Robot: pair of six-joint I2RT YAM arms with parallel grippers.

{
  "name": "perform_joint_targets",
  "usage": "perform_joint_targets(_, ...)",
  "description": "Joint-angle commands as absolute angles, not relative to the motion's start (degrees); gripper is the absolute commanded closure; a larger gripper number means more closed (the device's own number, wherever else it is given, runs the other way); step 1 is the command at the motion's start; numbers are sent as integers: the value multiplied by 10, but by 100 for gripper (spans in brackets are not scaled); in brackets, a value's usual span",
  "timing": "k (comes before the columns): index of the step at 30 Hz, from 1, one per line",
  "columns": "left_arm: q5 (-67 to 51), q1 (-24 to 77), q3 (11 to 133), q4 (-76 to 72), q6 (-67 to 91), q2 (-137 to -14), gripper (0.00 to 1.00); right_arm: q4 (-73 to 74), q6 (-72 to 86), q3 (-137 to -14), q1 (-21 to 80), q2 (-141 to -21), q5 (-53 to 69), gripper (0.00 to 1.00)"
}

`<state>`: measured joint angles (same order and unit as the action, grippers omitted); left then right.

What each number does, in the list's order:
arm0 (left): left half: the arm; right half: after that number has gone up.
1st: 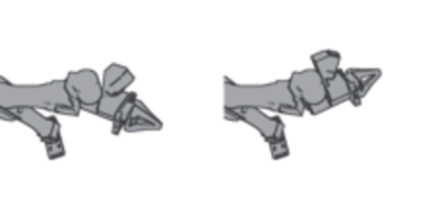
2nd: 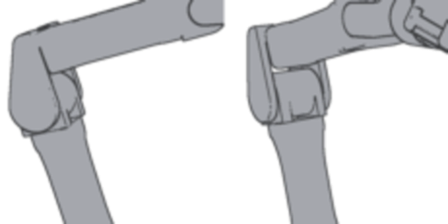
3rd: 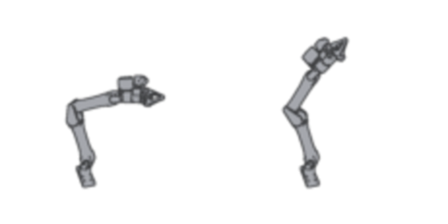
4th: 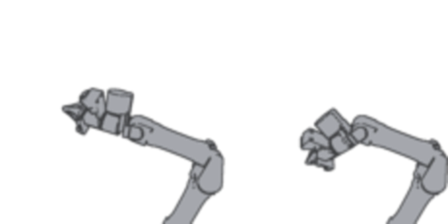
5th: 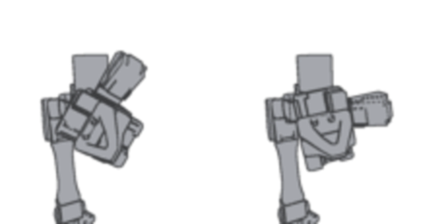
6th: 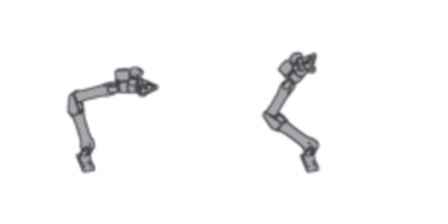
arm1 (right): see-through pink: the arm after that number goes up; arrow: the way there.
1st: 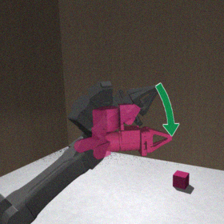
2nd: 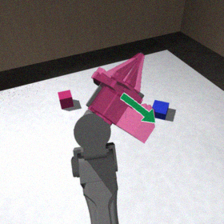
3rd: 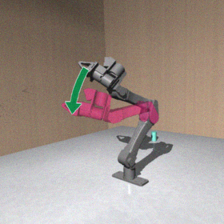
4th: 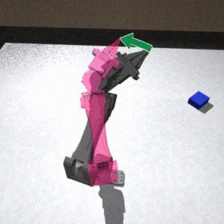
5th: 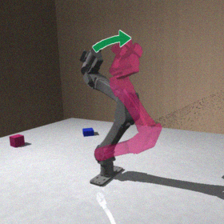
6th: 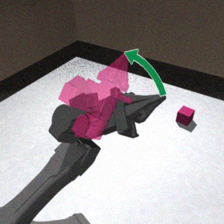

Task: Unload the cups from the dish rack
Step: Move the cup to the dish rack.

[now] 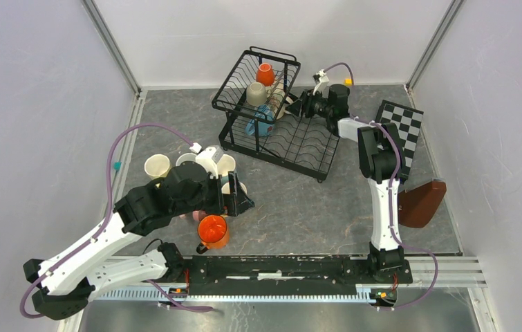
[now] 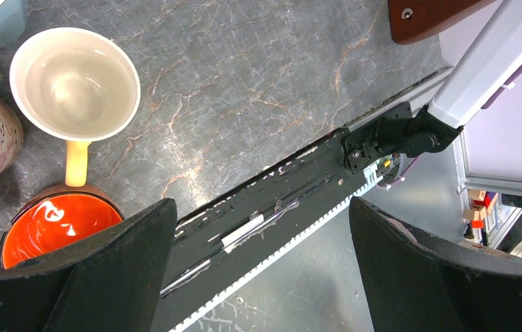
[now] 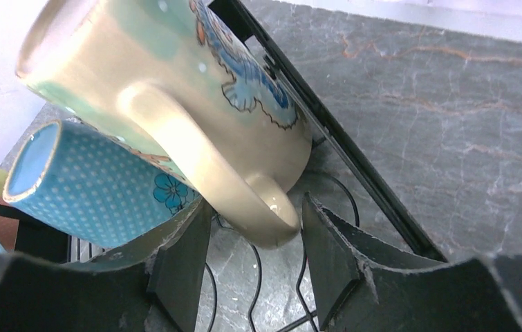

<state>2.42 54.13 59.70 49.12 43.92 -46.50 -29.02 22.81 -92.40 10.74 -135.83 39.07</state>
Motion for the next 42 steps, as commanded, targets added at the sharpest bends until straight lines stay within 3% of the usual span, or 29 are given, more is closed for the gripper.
perform_joint_targets(1, 17, 544, 600, 471, 440, -463, 0, -284, 199, -969, 113, -1341, 380, 42)
perform_joint_targets(15, 14, 543, 607, 470, 440, -478, 0, -281, 195, -985, 119, -1356, 385, 46)
perform_joint_targets(33, 8, 544, 593, 461, 445, -463, 0, -295, 159, -858, 119, -1258, 334, 74)
perform_joint_targets(42, 3, 543, 583, 451, 446, -459, 0, -276, 125, -789, 119, -1188, 276, 79)
